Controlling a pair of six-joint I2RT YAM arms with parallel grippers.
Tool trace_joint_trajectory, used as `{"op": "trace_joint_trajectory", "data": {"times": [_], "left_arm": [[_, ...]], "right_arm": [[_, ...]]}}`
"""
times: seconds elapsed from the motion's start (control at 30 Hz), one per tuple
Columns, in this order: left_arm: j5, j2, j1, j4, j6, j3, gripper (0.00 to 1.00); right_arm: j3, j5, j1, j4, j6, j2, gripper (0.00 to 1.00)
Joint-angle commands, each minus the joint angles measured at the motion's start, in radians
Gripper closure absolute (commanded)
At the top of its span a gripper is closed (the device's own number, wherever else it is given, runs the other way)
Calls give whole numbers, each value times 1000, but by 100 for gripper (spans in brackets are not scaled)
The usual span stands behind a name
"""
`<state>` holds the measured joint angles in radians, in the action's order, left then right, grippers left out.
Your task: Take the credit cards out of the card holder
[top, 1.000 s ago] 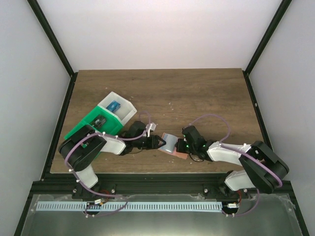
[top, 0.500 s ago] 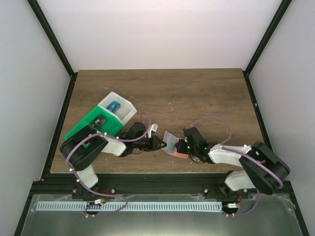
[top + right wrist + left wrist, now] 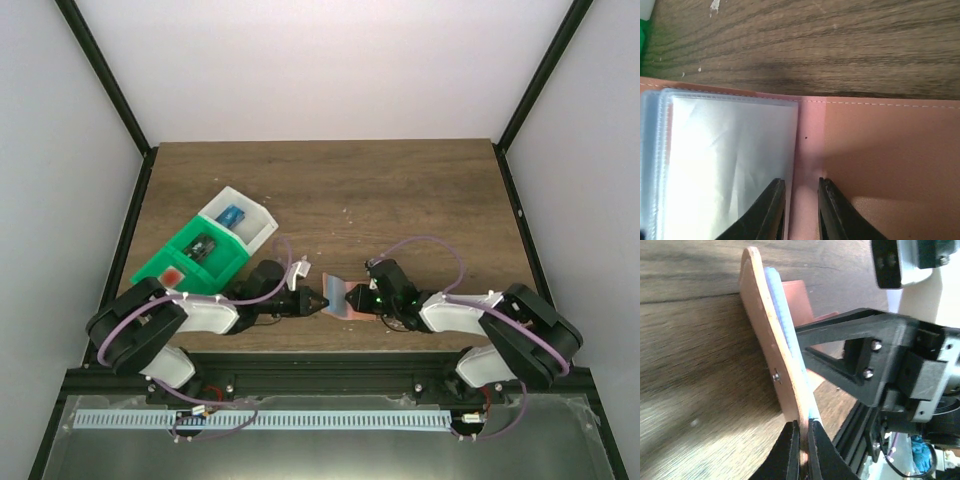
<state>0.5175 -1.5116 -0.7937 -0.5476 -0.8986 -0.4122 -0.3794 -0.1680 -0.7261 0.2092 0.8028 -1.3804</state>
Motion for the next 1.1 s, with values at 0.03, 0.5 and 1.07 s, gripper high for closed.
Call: {"op": "trace_joint_trajectory", "data": {"times": [0.03, 0.5, 1.07], "left_arm": [[-53, 36, -8, -66, -10, 79, 100], [-108, 93, -11, -4, 61, 100, 100], [-130, 93, -12, 14, 80, 119, 100]], "right_arm": [[-26, -17, -37, 10, 21, -44, 79], [-48, -65, -70, -85, 41, 104, 44], [-127, -155, -73, -58, 21, -75, 29]]}}
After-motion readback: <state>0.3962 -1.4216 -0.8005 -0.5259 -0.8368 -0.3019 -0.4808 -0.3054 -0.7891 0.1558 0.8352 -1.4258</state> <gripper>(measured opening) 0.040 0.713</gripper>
